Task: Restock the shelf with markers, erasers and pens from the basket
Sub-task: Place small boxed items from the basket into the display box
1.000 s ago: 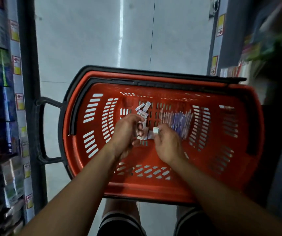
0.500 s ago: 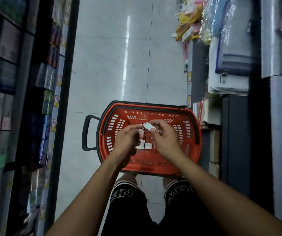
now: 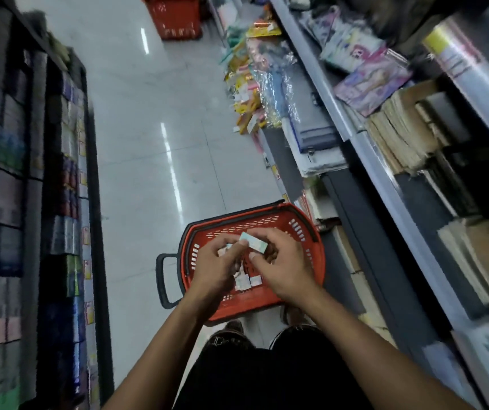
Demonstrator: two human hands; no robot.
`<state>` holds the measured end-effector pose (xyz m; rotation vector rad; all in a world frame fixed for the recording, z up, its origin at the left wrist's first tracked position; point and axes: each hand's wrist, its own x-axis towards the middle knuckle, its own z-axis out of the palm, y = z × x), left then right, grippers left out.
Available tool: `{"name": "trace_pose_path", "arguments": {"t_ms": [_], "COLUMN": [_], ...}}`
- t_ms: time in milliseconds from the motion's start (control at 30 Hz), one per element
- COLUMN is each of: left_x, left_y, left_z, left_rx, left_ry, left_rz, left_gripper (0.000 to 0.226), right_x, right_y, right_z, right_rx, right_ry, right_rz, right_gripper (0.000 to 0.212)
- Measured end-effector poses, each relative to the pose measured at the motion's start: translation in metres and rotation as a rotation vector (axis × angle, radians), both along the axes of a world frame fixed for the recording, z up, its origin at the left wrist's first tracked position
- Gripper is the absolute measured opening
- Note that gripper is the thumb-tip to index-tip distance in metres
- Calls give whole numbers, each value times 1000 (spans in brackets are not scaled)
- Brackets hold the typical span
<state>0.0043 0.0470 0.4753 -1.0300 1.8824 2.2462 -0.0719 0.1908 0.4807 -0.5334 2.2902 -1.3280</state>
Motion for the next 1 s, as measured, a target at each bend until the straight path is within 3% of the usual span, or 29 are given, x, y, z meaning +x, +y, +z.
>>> {"name": "trace_pose_path", "arguments": {"t_ms": [167, 400, 600, 733, 867, 1000], "left_x": [23, 47, 76, 111, 171, 247], "left_y": [13, 64, 135, 199, 268, 335], "left_z": [26, 37, 42, 51, 61, 67], "left_rx": [-55, 7, 4, -110, -76, -45], "left_ry": [15, 38, 88, 163, 223, 182], "left_rz": [-204, -512, -843, -1023, -1173, -1312], "left_gripper": [19, 27, 16, 32, 16, 36], "right_x": [52, 118, 190, 258, 343, 440], "right_y": [25, 87, 161, 219, 276, 326], "right_z": [22, 45, 57, 62, 69, 73], "right_rx": [83, 116, 103, 80, 57, 75], "right_ry": [140, 137, 124, 195, 277, 343], "right_rz": [-173, -447, -734, -956, -1125, -1264], "right_gripper": [31, 29, 29, 25, 35, 29]}}
